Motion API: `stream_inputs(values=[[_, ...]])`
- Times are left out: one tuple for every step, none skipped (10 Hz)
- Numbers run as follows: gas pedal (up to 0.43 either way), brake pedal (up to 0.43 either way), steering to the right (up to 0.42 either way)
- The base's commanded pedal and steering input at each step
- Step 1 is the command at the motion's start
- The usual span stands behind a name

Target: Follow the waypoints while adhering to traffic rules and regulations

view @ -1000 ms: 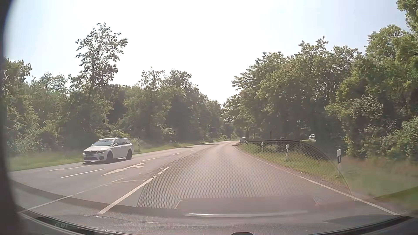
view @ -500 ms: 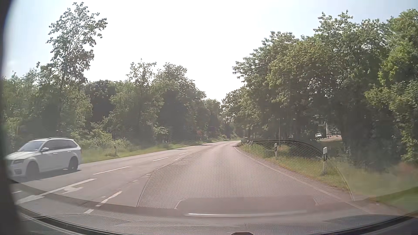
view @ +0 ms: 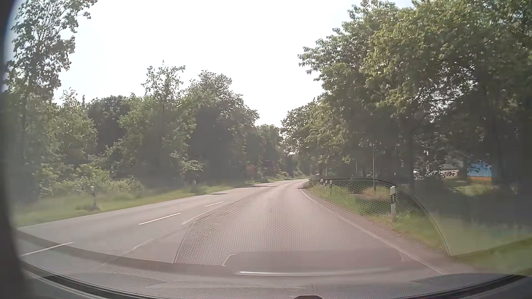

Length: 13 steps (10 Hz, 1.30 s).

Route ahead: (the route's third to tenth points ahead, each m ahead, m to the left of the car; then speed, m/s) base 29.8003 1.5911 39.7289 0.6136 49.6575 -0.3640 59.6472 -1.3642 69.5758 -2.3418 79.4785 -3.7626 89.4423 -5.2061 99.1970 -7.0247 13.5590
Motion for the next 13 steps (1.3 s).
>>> stream_inputs(values=[[0.358, 0.0, -0.001], [0.358, 0.0, -0.001], [0.35, 0.0, -0.001], [0.331, 0.0, -0.002], [0.319, 0.0, -0.002], [0.299, 0.0, -0.002], [0.299, 0.0, -0.002], [0.287, 0.0, -0.001], [0.28, 0.0, -0.001], [0.268, 0.0, -0.001], [0.248, 0.0, 0.0], [0.24, 0.0, 0.003], [0.24, 0.0, 0.007]])
